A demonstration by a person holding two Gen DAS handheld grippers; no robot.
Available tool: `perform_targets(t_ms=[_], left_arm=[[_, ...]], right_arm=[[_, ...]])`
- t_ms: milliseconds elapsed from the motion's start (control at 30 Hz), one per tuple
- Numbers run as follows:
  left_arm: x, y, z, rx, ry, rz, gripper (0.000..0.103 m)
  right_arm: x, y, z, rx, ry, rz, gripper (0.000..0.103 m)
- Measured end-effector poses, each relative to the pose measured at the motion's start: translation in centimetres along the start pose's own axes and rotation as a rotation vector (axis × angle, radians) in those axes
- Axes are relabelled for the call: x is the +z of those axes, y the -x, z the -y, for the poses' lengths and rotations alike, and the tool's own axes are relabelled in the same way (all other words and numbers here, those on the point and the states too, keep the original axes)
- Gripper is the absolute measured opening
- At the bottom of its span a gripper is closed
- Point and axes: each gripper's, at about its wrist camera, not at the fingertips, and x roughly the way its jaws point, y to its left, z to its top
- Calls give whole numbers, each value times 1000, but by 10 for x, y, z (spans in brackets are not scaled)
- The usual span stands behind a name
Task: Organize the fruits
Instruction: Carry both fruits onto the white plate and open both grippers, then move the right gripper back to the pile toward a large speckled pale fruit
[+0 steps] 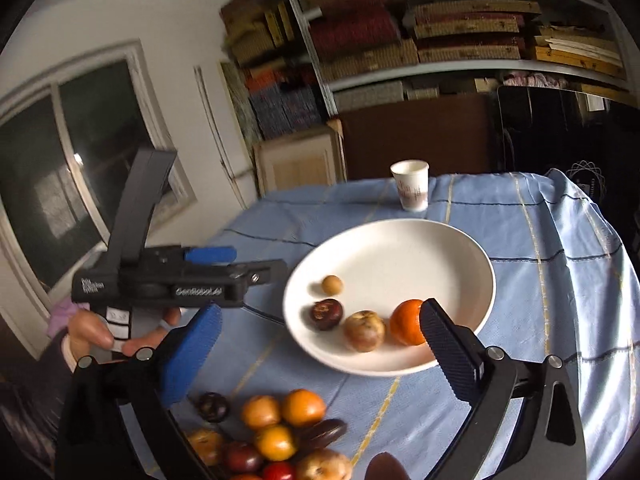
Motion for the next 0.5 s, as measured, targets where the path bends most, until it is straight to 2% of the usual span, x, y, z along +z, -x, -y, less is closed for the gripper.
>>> perform_targets(t_ms=[100,133,233,367,433,500], left_arm=[[-31,36,-3,-19,23,44,96],[-44,46,-5,-25,35,56,96],[-84,70,-9,-19,56,82,98],[-138,83,-9,12,70,62,98],[-160,88,-7,-2,75,55,98],[-179,92,-5,-21,88,49,98]], right_arm=[[-17,28,3,8,-51,80,100],[-24,31,3,9,-54,54,100],[-47,28,5,-42,-79,-128,100],[-76,34,17,-30,-160,-140,100],[-86,33,25,-21,-182,-147,100],[-95,31,32,12,-222,-151,91]])
